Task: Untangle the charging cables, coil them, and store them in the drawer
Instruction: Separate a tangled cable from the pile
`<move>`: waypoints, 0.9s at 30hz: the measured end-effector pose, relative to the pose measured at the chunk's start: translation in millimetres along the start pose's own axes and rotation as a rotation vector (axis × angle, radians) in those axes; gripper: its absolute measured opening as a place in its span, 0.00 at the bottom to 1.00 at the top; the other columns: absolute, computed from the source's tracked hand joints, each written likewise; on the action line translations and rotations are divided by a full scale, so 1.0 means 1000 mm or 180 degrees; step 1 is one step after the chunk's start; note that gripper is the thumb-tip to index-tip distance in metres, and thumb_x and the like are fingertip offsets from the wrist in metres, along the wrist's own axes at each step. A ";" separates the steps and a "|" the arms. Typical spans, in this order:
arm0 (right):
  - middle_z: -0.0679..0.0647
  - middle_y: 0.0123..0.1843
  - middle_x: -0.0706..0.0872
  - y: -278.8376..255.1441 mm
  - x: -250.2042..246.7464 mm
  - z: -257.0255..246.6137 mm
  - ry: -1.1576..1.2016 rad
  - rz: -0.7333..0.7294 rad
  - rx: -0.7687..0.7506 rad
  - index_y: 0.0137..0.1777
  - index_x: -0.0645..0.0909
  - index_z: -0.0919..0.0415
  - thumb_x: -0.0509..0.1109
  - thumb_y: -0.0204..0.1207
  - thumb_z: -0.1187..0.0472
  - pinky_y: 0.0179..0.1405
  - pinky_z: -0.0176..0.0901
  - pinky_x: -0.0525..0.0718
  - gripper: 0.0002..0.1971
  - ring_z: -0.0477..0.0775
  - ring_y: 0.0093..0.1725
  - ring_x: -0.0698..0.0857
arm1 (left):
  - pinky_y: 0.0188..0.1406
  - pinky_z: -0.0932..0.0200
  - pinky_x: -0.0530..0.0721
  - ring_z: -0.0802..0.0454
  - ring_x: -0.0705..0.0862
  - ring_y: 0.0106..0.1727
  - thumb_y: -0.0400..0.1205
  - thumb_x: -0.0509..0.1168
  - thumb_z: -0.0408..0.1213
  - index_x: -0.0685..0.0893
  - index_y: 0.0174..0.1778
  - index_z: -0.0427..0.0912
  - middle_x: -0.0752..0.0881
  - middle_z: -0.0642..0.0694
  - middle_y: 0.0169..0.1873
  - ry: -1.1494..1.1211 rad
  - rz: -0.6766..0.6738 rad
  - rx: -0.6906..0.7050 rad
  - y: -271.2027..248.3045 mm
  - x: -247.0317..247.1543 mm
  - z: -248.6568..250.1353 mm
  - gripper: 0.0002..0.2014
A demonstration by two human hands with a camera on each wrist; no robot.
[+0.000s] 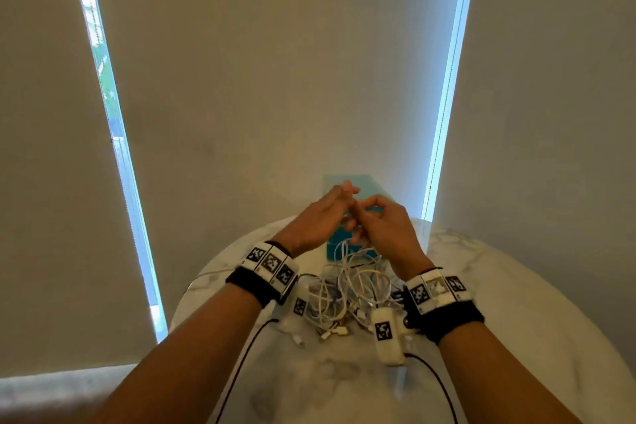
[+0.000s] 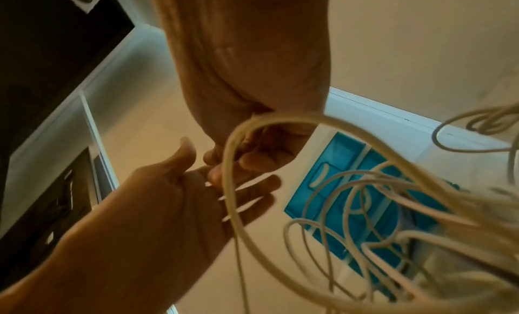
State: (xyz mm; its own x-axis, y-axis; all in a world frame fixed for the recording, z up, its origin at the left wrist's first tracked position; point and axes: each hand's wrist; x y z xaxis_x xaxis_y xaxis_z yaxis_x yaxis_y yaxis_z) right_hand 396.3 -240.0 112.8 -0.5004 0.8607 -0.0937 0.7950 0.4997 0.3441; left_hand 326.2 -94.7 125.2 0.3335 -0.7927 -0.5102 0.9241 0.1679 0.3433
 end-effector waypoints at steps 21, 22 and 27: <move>0.58 0.45 0.89 -0.013 -0.069 0.067 0.1101 0.0423 0.0010 0.63 0.92 0.64 0.78 0.84 0.55 0.39 0.44 0.85 0.14 0.53 0.40 0.83 | 0.24 0.65 0.64 0.59 0.65 0.27 0.81 0.65 0.73 0.89 0.58 0.42 0.74 0.53 0.32 -0.1568 0.0225 -0.0389 0.003 0.057 -0.050 0.34; 0.59 0.46 0.89 -0.011 -0.067 0.070 0.1225 0.0507 -0.0012 0.65 0.91 0.65 0.78 0.84 0.55 0.40 0.44 0.85 0.16 0.52 0.40 0.83 | 0.25 0.66 0.65 0.59 0.66 0.27 0.81 0.67 0.71 0.88 0.61 0.39 0.76 0.54 0.33 -0.1554 0.0162 -0.0367 0.001 0.059 -0.053 0.34; 0.58 0.49 0.90 -0.015 -0.061 0.071 0.1235 0.0522 -0.0054 0.64 0.92 0.59 0.77 0.85 0.53 0.46 0.44 0.88 0.13 0.52 0.43 0.85 | 0.23 0.66 0.69 0.60 0.71 0.26 0.85 0.72 0.60 0.91 0.57 0.49 0.86 0.55 0.34 -0.1244 0.0294 -0.0384 0.004 0.062 -0.052 0.18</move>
State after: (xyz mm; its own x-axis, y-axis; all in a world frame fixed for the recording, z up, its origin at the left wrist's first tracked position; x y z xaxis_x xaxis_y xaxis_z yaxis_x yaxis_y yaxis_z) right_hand 439.0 -292.9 47.0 -0.4622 0.8265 0.3213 0.8707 0.3545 0.3408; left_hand 359.9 -113.0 54.0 0.3416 -0.9299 -0.1362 0.9166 0.2976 0.2668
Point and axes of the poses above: each hand's wrist, its own y-axis towards the middle knuckle, its own x-axis out of the palm, z = x × y
